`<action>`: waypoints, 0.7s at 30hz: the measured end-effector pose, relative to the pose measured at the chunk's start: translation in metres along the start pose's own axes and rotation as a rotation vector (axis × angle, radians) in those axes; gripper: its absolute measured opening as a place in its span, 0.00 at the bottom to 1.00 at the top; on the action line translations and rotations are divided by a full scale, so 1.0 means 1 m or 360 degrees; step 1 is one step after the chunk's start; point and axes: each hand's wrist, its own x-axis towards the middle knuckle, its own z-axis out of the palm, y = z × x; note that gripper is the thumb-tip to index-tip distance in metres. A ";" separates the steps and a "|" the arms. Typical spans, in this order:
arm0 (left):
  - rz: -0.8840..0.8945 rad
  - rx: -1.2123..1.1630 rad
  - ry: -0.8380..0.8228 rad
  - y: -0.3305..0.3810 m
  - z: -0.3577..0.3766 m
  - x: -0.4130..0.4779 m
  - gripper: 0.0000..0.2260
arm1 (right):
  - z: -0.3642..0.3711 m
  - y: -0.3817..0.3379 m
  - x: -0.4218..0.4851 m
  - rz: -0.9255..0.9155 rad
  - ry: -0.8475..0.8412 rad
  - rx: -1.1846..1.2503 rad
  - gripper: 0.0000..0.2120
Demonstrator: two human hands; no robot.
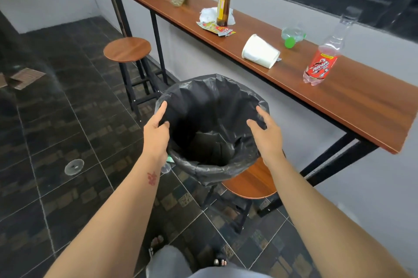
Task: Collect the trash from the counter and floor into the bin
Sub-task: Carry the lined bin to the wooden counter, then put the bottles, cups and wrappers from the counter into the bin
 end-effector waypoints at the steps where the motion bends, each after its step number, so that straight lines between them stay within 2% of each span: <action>1: -0.0005 -0.0008 -0.0036 0.002 0.002 0.014 0.26 | 0.006 -0.002 0.005 0.0010 0.0026 -0.0018 0.25; 9: -0.0088 0.0043 -0.0412 0.023 0.002 0.127 0.26 | 0.063 -0.016 0.032 0.0203 0.0309 -0.0125 0.28; 15: -0.0126 0.0098 -0.0655 0.041 0.005 0.175 0.25 | 0.089 -0.023 0.032 0.0333 0.0459 -0.0207 0.29; 18: -0.0149 0.0147 -0.0718 0.045 0.013 0.186 0.24 | 0.090 -0.027 0.028 0.0327 0.0581 -0.0454 0.29; 21: -0.0195 0.0161 -0.0722 0.049 0.023 0.198 0.20 | 0.084 -0.047 0.033 0.0122 0.0860 -0.0712 0.29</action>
